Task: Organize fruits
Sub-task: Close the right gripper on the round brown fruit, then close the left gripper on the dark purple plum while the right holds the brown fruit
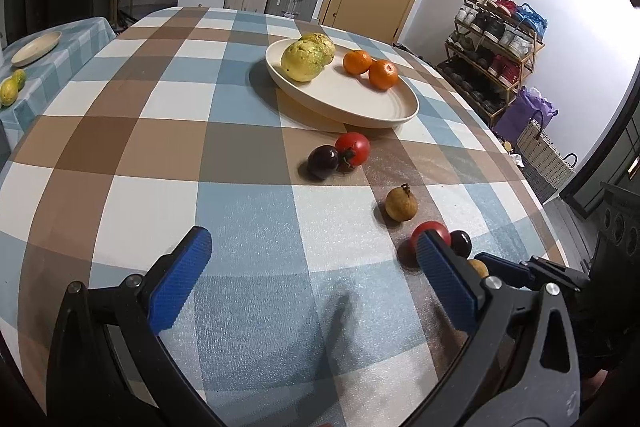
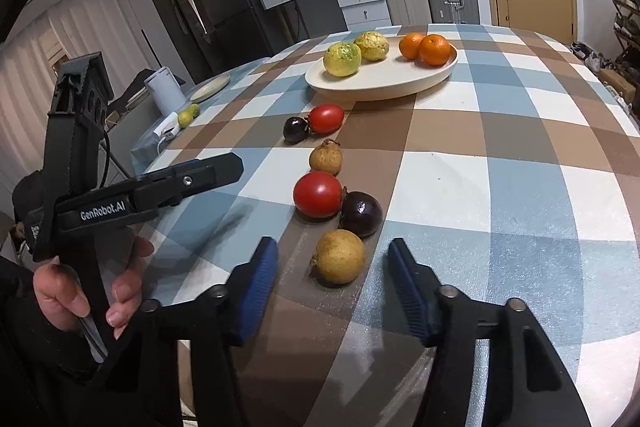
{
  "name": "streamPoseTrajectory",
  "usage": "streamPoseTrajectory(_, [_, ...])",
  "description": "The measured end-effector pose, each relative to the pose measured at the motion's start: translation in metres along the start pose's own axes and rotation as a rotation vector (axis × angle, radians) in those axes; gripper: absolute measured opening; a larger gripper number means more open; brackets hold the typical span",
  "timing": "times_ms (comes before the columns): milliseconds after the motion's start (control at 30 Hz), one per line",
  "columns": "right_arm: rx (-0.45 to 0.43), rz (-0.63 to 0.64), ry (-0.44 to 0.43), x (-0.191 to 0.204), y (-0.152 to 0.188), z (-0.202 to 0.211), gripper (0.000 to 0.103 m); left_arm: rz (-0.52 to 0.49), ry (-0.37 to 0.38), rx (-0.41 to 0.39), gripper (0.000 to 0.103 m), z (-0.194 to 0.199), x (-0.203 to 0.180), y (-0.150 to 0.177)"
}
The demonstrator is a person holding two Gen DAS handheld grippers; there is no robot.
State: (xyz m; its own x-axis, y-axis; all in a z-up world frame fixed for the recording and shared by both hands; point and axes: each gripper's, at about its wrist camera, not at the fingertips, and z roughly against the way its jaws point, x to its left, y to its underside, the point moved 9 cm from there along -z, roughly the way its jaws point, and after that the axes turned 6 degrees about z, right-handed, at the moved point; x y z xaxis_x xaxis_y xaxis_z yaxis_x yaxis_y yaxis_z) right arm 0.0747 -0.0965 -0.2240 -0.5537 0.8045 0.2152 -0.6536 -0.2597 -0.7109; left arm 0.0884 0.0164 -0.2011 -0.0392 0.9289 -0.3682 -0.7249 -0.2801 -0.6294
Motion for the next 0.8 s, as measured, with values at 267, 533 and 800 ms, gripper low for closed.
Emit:
streamPoseTrajectory(267, [-0.003, -0.008, -0.006, -0.003, 0.001, -0.001, 0.026, 0.010, 0.012, 0.048, 0.102, -0.008, 0.002, 0.001])
streamPoseTrajectory(533, [-0.088, -0.033, -0.053, -0.005, -0.007, 0.017, 0.026, -0.102, 0.004, 0.069, 0.102, -0.023, -0.008, -0.021])
streamPoseTrajectory(800, [-0.135, -0.026, -0.069, -0.014, -0.023, 0.031, 0.026, -0.234, 0.044, 0.179, 0.102, -0.055, -0.019, -0.043])
